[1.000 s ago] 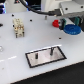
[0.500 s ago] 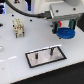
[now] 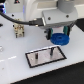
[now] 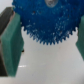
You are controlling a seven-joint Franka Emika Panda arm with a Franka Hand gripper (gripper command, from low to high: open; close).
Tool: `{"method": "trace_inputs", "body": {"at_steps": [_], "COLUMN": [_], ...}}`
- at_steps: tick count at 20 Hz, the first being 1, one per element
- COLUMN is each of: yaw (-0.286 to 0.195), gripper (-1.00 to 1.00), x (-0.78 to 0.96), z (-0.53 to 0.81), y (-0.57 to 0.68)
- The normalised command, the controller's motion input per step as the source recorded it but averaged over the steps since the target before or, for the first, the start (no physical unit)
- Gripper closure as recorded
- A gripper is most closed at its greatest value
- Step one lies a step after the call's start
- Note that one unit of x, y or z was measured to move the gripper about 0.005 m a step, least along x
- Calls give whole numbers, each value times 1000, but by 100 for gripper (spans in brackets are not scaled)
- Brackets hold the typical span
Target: Insert the blue gear onto the right peg, followed by the red gear
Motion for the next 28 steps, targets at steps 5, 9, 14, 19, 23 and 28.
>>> {"method": "trace_inputs", "body": {"at_steps": [5, 9, 14, 19, 23, 28], "yaw": [0, 0, 0, 0, 0, 0], "gripper": [100, 100, 100, 100, 100, 100], "x": [381, 274, 143, 13, 33, 88], "z": [-60, -138, -157, 120, 168, 158], "y": [-198, -195, -153, -9, -35, -54]}}
